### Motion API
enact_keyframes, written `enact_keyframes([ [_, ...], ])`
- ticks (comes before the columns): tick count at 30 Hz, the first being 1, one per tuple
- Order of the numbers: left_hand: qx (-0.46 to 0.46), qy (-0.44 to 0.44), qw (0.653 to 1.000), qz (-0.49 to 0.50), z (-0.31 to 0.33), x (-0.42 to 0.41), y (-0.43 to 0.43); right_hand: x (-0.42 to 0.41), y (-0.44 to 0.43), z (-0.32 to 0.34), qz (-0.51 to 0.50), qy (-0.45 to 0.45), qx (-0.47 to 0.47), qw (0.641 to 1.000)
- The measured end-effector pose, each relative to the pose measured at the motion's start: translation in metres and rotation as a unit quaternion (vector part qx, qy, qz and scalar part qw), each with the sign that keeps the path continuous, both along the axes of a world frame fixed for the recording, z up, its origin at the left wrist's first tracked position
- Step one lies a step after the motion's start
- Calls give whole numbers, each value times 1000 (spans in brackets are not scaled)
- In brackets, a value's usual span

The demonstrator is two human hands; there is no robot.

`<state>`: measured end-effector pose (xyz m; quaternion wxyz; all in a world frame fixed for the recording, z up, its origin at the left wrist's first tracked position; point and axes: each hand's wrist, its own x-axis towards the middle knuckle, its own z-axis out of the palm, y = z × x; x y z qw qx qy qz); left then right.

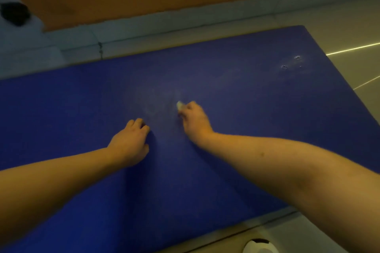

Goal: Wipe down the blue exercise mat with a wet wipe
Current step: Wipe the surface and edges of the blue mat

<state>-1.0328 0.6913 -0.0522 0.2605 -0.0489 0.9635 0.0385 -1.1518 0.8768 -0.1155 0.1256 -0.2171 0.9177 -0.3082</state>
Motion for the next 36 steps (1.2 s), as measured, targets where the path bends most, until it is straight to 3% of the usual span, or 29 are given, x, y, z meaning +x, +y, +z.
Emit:
enact_keyframes([
  [2,-2,8,1000,-1,-2,0,0,25,-20,0,142,-27,14,989],
  [4,-4,9,1000,2,-3,1,0,26,-31,6,170,-51,-28,984],
  [7,-9,-13,1000,-13,-2,2,0,-24,-44,8,85,25,-27,996],
  [10,-10,-57,998,-36,-2,5,-5,-79,-52,15,-57,-9,42,997],
  [12,-13,-78,995,-55,-1,4,-6,-96,-55,8,-37,26,137,990],
  [14,-15,-92,994,-56,0,1,-8,-81,-74,4,-26,69,145,987],
  [16,-15,-102,993,-59,2,-1,-8,-50,-98,1,47,56,103,992],
  [19,-8,-103,992,-68,2,-2,-8,-1,-120,3,230,44,90,968],
  [21,-8,-106,992,-66,1,3,-9,7,-116,10,272,28,78,959],
  [23,-19,-104,992,-66,-1,9,-8,-7,-100,14,258,22,73,963],
  [26,-29,-112,992,-57,5,7,-5,-51,-43,9,98,44,106,989],
  [31,-11,-103,992,-69,15,-9,14,-65,71,12,-65,54,158,984],
  [33,8,-100,991,-87,15,-19,28,-32,86,17,-80,40,135,987],
  [36,36,-99,988,-109,16,-37,58,25,92,12,5,32,81,996],
])
